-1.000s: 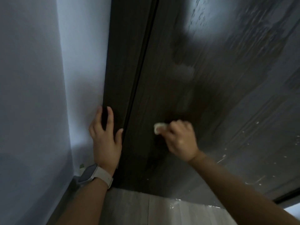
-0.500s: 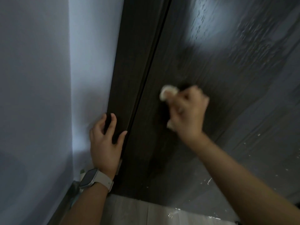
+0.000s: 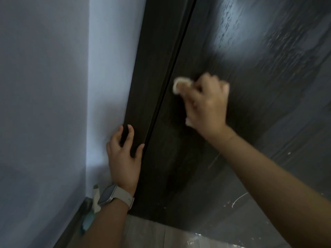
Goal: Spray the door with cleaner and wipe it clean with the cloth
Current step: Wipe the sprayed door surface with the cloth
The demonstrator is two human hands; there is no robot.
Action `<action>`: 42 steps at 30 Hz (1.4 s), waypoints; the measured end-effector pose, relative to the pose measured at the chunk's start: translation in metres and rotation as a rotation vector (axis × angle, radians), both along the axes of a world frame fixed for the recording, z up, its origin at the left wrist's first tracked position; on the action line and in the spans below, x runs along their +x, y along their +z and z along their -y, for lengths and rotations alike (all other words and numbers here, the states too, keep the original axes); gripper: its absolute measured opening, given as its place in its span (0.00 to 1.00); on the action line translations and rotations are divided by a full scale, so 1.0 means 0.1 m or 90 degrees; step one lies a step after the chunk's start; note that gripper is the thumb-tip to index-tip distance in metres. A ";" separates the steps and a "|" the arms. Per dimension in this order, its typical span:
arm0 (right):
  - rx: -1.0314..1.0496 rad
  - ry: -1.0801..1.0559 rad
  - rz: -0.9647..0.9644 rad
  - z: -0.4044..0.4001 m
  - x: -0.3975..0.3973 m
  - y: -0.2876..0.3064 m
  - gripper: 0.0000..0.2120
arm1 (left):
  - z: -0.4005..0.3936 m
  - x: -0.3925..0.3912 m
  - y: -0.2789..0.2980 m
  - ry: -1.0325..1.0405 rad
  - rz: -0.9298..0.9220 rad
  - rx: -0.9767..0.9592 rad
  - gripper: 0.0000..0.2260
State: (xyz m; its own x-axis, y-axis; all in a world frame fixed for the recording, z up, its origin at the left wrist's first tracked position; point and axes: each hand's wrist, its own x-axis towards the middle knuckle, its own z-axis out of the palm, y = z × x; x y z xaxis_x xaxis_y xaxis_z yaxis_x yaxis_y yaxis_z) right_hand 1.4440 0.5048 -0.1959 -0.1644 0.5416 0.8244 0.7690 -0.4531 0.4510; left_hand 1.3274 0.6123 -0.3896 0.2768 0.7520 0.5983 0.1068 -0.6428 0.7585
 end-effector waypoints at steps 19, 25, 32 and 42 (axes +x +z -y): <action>0.155 0.001 -0.018 -0.40 -0.06 0.53 0.13 | -0.05 -0.11 0.08 -0.050 0.008 -0.003 0.27; -0.009 -0.020 -0.053 -0.25 -0.11 -0.57 0.16 | -0.10 -0.22 -0.08 -0.126 -0.079 0.039 0.34; -0.127 0.002 -0.071 -0.13 -0.06 -1.73 0.18 | -0.13 -0.37 -0.24 -0.167 -0.253 0.109 0.42; 0.125 0.015 -0.638 0.73 -0.24 -3.09 0.10 | 0.01 -0.24 -0.57 -0.125 -0.295 0.110 0.48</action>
State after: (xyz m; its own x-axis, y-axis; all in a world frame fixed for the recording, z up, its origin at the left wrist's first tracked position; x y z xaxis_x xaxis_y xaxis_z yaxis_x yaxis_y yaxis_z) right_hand 1.4196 0.4321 -0.5049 0.6409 0.3870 0.6629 0.7614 -0.4301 -0.4850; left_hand 1.3034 0.6114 -0.4468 0.6677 0.5601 0.4904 0.2707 -0.7963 0.5409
